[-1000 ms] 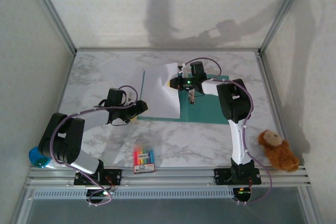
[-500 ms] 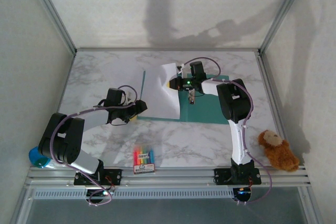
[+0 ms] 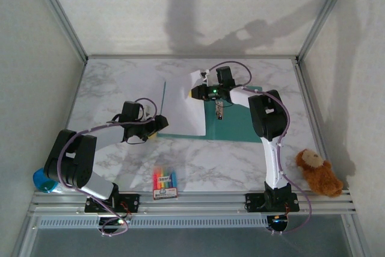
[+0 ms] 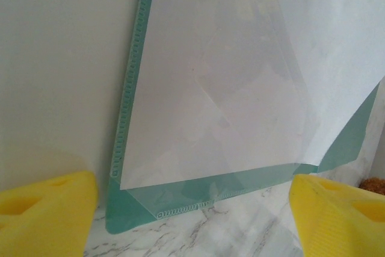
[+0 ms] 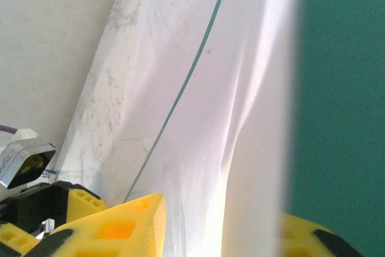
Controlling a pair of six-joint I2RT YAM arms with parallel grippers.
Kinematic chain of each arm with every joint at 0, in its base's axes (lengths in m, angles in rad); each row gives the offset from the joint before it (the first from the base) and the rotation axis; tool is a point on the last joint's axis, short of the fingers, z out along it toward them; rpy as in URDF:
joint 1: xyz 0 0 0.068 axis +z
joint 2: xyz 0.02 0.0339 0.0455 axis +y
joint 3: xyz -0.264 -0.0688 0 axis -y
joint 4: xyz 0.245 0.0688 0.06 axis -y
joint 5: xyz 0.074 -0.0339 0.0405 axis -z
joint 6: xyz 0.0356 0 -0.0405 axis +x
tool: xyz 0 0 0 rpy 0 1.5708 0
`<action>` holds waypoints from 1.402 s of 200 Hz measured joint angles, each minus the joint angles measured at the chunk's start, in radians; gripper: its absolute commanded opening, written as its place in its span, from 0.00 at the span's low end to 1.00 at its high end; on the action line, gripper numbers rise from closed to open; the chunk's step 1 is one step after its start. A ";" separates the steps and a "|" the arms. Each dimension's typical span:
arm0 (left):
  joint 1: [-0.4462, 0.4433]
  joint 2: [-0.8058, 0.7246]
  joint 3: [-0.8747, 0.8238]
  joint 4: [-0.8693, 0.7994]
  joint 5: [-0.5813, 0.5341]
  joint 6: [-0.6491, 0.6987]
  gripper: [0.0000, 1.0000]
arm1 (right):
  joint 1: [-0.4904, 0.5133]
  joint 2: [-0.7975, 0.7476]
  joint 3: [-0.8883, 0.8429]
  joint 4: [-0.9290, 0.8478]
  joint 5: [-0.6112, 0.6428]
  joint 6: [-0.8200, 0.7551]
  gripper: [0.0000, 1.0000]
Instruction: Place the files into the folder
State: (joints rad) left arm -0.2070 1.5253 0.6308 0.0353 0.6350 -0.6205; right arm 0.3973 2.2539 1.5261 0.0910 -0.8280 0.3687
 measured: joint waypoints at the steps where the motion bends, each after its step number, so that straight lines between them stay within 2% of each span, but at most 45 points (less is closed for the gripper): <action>1: 0.000 0.000 0.000 -0.001 0.000 0.000 0.83 | 0.000 0.001 0.002 -0.002 0.000 0.000 0.28; 54: 0.034 -0.061 0.000 -0.037 -0.024 0.011 0.82 | 0.000 0.021 0.045 -0.091 0.051 -0.044 0.09; 99: 0.058 -0.085 0.000 -0.041 -0.034 0.019 0.82 | 0.001 0.021 0.063 -0.147 0.080 -0.097 0.02; 196: 0.060 -0.085 -0.012 -0.056 -0.034 0.019 0.82 | -0.008 0.021 0.067 -0.166 0.087 -0.149 0.00; 280: 0.060 -0.085 -0.012 -0.056 -0.033 0.022 0.82 | -0.020 0.021 0.067 -0.134 0.042 -0.137 0.00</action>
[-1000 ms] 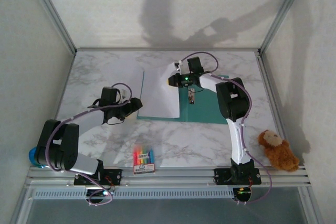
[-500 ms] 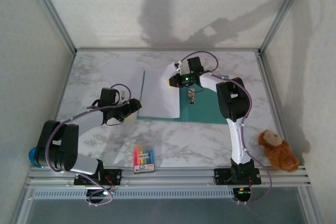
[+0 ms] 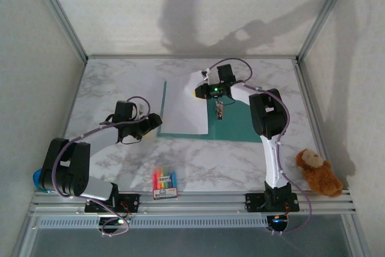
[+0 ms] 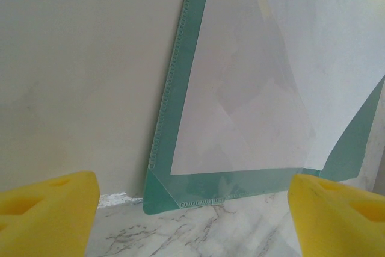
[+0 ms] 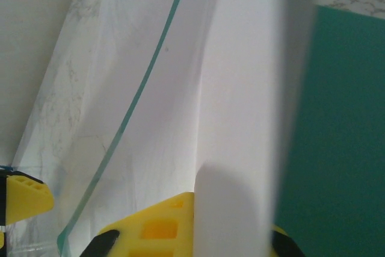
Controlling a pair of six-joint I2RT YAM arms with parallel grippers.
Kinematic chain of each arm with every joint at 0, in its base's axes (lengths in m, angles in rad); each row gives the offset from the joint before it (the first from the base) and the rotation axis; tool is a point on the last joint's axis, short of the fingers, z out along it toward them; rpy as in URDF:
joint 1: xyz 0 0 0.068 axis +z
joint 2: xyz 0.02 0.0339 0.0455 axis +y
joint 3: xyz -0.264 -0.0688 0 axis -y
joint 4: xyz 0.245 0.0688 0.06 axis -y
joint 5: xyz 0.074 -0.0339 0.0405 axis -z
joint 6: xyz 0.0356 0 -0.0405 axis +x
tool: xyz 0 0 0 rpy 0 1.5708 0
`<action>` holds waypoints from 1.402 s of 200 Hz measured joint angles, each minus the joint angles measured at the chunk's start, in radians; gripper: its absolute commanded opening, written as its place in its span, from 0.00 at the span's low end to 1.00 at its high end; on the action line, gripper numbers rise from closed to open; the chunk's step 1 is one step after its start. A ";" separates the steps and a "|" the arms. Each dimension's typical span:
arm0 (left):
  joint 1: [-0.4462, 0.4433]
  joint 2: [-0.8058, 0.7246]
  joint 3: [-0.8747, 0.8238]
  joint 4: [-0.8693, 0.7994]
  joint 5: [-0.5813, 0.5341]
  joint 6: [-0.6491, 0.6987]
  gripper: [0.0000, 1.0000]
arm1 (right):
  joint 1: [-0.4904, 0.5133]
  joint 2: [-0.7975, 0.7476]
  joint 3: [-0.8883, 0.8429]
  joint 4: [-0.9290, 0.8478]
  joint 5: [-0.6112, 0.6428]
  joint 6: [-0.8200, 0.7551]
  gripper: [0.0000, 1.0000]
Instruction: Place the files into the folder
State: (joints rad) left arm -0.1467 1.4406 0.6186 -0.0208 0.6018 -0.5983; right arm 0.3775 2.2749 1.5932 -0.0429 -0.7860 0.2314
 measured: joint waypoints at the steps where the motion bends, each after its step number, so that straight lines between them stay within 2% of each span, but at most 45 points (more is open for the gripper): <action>1: 0.000 0.000 0.000 0.000 0.000 0.000 0.82 | 0.000 0.000 0.000 0.001 0.000 0.001 0.00; 99: 0.001 0.000 -0.007 0.000 0.000 0.000 0.82 | 0.018 -0.002 -0.127 0.158 -0.022 0.117 0.00; 146: 0.001 0.000 -0.008 0.000 0.000 0.000 0.82 | 0.025 -0.014 -0.147 0.175 -0.021 0.132 0.00; 165: 0.001 0.000 -0.008 0.000 0.001 0.000 0.82 | 0.026 -0.019 -0.147 0.178 -0.021 0.137 0.07; 206: 0.001 0.000 -0.008 0.000 0.000 0.000 0.82 | 0.027 -0.028 -0.143 0.149 -0.014 0.133 0.35; 233: 0.001 0.000 0.000 -0.021 -0.005 0.003 0.81 | 0.026 -0.045 -0.124 0.072 0.016 0.100 0.42; 280: -0.026 -0.023 0.108 -0.087 -0.088 0.023 0.75 | -0.002 -0.157 -0.121 -0.060 0.063 0.033 0.43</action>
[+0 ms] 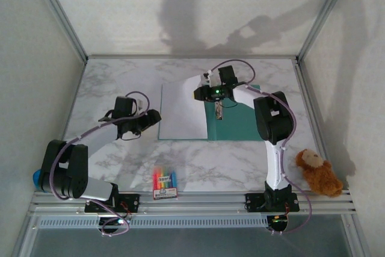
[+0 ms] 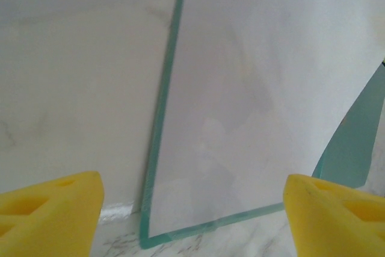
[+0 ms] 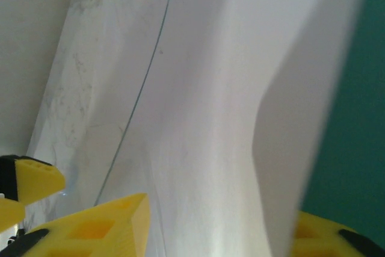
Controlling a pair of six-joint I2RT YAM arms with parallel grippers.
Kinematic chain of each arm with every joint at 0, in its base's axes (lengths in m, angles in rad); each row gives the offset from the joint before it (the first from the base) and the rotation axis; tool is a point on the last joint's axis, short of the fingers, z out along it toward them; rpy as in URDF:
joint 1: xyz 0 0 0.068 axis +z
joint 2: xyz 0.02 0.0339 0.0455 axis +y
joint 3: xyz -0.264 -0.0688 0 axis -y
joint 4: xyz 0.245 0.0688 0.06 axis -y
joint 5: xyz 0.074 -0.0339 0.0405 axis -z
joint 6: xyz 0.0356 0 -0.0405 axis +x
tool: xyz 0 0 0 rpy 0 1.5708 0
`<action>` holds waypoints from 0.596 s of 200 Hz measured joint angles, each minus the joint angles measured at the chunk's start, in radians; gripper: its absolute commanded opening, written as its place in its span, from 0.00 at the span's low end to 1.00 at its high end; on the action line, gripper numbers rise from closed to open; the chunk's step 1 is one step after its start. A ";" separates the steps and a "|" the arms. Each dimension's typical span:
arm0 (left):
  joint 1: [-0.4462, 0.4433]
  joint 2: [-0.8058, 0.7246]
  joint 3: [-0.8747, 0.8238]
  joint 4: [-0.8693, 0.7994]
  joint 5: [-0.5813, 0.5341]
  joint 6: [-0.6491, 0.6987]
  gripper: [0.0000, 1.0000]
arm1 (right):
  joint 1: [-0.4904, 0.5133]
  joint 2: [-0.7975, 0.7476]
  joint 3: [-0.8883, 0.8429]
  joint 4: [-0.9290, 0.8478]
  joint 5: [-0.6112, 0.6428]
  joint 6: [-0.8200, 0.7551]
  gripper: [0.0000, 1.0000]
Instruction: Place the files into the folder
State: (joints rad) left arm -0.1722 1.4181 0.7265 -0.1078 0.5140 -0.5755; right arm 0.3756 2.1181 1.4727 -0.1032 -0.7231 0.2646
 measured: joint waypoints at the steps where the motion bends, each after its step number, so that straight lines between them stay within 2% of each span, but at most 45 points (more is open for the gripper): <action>1: -0.002 0.000 0.005 -0.001 -0.003 0.000 0.75 | -0.001 -0.004 0.000 -0.002 0.001 -0.002 0.43; 48: -0.141 0.044 0.207 -0.020 -0.142 0.027 0.73 | -0.066 -0.140 -0.102 -0.028 0.073 -0.011 0.44; 73: -0.223 0.140 0.340 -0.040 -0.230 0.066 0.72 | -0.105 -0.190 -0.182 -0.052 0.138 -0.006 0.44; 119: -0.318 0.339 0.548 -0.090 -0.360 0.114 0.71 | -0.188 -0.262 -0.328 -0.077 0.213 0.046 0.44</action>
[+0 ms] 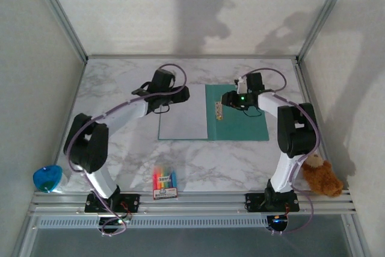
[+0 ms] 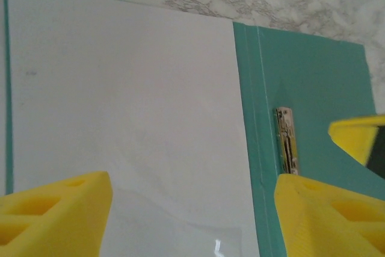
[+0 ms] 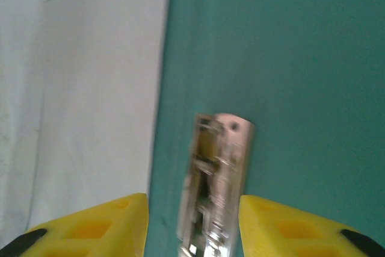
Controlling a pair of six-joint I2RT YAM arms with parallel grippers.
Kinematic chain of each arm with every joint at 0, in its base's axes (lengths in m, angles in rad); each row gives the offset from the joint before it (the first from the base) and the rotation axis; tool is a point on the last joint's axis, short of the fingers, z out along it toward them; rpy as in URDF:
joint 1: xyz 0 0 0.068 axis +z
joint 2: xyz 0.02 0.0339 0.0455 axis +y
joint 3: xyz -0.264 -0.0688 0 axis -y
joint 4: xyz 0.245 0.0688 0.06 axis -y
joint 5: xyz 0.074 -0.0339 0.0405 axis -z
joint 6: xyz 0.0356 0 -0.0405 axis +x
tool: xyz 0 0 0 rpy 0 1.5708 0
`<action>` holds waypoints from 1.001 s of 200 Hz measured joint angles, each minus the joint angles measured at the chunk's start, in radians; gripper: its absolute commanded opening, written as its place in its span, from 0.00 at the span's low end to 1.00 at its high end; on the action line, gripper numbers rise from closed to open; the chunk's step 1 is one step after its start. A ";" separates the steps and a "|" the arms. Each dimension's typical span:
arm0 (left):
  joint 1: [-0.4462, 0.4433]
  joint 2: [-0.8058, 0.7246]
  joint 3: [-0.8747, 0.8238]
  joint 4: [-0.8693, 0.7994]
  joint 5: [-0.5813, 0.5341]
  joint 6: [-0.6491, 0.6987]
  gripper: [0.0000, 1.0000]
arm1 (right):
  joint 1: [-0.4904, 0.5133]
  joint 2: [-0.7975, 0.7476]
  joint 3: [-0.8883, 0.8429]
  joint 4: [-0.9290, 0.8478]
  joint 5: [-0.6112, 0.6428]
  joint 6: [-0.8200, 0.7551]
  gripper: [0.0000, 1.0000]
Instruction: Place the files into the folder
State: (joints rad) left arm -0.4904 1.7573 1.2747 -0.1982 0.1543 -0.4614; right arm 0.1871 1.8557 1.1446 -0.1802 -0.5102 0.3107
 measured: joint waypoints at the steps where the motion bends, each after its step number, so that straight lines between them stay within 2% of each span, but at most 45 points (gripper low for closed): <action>1: -0.003 0.005 0.007 -0.003 -0.003 0.001 0.71 | -0.001 -0.001 -0.002 0.000 0.002 0.001 0.44; 42: -0.073 0.173 0.177 -0.059 -0.072 0.018 0.68 | -0.017 -0.070 -0.078 0.016 0.044 0.053 0.44; 76: -0.098 0.287 0.263 -0.096 -0.091 0.017 0.66 | -0.016 -0.098 -0.151 0.085 0.065 0.116 0.44; 122: -0.104 0.378 0.290 -0.111 -0.069 0.007 0.66 | -0.016 -0.098 -0.216 0.155 0.077 0.193 0.42; 200: -0.112 0.432 0.304 -0.112 -0.032 -0.013 0.66 | -0.016 -0.081 -0.242 0.212 0.118 0.276 0.38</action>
State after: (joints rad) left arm -0.6025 2.1891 1.5787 -0.3103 0.1226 -0.4747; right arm 0.1707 1.7748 0.9028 0.0319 -0.3923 0.5869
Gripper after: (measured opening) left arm 0.661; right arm 0.381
